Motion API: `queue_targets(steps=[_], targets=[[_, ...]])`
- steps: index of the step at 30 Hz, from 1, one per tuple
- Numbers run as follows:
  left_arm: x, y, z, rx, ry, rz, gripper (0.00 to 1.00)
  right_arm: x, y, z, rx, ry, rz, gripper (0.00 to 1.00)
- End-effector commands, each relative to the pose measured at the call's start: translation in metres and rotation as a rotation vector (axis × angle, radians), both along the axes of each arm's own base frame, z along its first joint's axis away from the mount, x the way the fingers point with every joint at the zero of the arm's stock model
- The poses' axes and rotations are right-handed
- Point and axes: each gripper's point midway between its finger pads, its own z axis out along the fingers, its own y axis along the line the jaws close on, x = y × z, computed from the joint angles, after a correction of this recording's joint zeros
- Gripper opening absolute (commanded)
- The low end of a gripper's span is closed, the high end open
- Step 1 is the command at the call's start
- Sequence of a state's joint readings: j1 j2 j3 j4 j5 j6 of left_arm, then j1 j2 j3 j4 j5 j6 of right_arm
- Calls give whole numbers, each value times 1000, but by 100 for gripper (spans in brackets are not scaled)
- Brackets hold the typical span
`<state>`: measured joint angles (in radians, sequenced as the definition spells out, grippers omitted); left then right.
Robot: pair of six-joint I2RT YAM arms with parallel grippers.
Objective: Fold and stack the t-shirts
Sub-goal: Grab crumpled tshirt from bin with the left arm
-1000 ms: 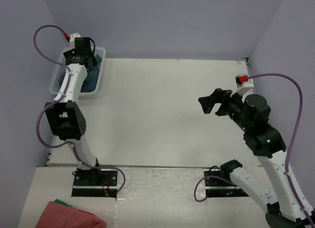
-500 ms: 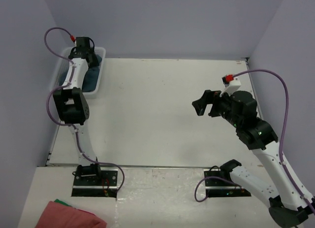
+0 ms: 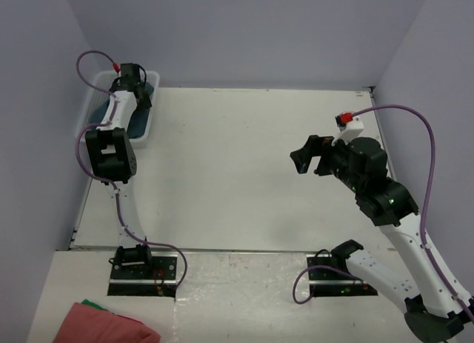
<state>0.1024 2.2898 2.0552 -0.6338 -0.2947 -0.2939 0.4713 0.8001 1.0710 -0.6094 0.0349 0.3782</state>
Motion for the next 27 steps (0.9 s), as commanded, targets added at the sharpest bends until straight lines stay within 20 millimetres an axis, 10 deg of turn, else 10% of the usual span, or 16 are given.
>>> queue_targets(steps=[1, 6, 12, 17, 20, 27], targets=[[8, 6, 0, 13, -22, -11, 61, 2, 0, 3, -2, -31, -2, 99], [14, 7, -6, -5, -22, -11, 31, 2, 1, -2, -6, -13, 3, 99], [16, 10, -4, -17, -36, -19, 24, 2, 1, 0, -4, -11, 2, 99], [20, 9, 30, -19, -104, -20, 0, 4, 6, -12, -4, 21, 13, 99], [21, 7, 84, -14, -205, -33, 0, 9, 9, -22, -10, 40, 15, 99], [-11, -32, 277, -3, -566, -198, 0, 19, 17, -36, -11, 72, 26, 99]])
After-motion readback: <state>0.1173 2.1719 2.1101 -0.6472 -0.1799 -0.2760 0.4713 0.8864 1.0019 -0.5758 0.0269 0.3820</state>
